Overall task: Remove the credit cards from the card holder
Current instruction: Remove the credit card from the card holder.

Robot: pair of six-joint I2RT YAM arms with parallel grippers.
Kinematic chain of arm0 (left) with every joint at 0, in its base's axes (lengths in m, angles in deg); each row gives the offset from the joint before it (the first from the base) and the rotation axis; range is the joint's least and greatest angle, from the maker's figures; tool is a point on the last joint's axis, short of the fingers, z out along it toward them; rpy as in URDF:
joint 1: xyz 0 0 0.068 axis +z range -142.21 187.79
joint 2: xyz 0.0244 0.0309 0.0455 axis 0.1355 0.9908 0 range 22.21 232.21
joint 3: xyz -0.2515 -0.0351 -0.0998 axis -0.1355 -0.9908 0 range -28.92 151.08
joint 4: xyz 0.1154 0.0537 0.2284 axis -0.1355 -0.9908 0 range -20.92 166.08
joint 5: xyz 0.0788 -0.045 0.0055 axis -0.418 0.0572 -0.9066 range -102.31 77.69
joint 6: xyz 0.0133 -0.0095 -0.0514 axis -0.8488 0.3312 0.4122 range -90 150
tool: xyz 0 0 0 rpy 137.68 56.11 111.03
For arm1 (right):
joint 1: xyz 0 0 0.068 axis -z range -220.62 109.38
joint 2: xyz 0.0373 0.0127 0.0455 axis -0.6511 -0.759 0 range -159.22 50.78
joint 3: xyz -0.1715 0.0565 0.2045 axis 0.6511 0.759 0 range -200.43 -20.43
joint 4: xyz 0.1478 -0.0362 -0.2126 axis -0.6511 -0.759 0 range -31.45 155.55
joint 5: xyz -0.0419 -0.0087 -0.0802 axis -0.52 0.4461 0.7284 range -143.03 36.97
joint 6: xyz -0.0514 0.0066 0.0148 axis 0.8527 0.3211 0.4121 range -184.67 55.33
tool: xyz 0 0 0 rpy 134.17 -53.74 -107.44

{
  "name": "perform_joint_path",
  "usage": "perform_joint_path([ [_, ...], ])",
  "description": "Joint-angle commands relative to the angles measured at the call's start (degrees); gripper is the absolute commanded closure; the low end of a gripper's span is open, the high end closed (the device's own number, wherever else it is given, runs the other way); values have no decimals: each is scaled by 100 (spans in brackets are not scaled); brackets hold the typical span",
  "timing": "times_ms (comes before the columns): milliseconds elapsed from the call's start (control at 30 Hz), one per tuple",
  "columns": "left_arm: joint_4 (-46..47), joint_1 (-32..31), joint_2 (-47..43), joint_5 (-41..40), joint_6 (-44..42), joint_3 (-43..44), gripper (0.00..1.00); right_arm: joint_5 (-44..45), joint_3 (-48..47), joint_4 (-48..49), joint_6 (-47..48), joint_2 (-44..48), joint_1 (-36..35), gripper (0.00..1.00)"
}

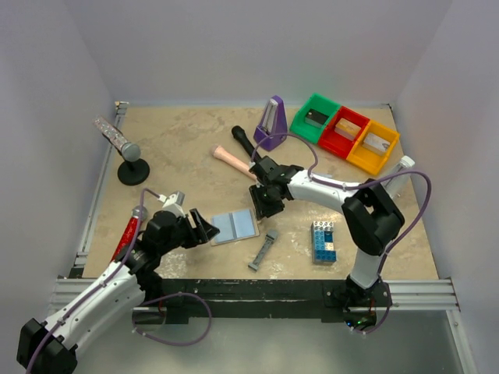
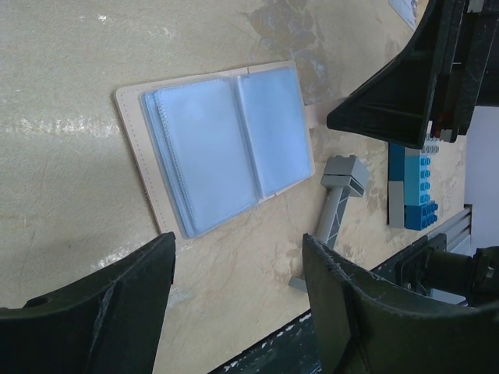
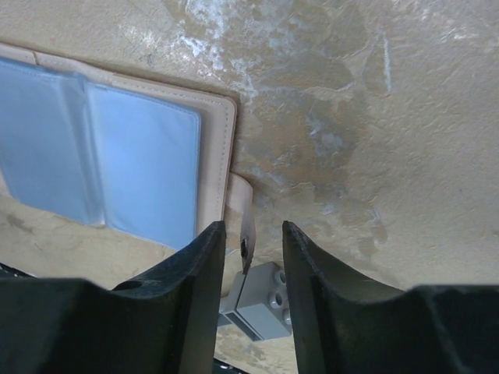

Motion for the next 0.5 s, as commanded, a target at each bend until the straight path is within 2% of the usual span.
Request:
perform_joint_path([
  [0, 230, -1, 37, -7, 48, -57, 30, -289, -167, 36, 72, 6, -13, 64],
  [267, 274, -1, 99, -42, 40, -48, 30, -430, 52, 247, 54, 207, -4, 100],
  [467, 423, -10, 151, -174, 101, -39, 30, -833, 807, 844, -314, 866, -48, 100],
])
